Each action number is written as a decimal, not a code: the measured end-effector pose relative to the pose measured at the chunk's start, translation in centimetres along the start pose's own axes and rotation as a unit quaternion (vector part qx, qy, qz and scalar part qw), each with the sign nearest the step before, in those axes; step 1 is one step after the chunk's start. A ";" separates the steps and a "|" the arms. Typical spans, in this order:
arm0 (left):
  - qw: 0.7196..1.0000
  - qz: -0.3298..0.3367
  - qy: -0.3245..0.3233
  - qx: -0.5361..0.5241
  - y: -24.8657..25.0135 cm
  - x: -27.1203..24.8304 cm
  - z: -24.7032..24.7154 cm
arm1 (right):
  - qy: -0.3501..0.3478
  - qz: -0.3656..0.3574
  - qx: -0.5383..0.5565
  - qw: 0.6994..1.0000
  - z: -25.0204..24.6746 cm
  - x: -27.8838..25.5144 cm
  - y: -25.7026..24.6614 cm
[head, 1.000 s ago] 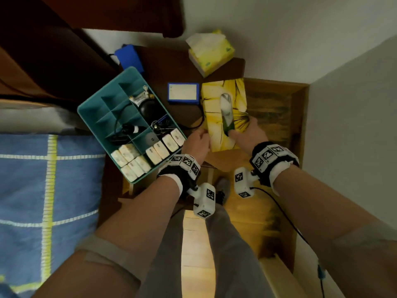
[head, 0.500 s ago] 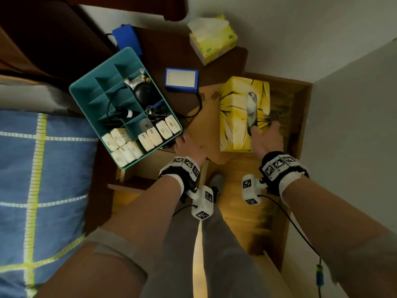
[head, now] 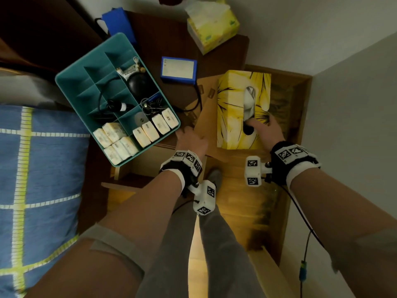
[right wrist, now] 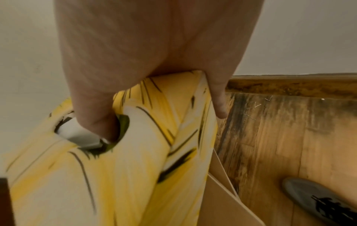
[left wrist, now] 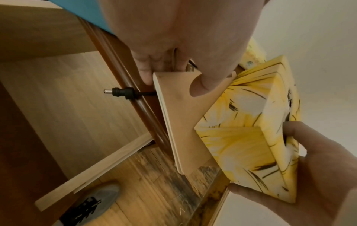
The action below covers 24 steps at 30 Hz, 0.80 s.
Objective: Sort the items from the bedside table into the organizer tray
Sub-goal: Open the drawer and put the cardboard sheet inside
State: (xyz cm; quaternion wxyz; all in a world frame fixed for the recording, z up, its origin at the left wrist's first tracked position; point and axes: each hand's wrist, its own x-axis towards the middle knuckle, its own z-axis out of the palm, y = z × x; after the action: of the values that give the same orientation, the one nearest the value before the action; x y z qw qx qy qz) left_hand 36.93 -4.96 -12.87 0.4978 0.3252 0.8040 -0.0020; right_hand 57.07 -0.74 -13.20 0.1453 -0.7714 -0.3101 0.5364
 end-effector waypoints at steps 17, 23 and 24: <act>0.923 -0.144 -0.062 -0.352 2.4 -0.6 1.8 | -0.116 0.023 -0.032 0.992 -2.5 3.4 -1.8; 0.933 -0.064 -0.055 -0.351 3.1 -1.1 3.4 | -0.134 0.053 -0.040 0.989 -3.7 6.3 -1.0; 0.940 -0.042 -0.045 -0.336 3.1 -1.4 3.3 | -0.139 0.051 -0.045 0.988 -3.7 6.3 -1.0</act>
State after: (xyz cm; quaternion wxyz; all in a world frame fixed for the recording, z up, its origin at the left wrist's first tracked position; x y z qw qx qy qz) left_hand 41.63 -4.31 -12.45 0.6131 0.1044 0.7478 0.2324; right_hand 61.60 4.37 -15.86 0.0379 -0.7102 -0.3113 0.6302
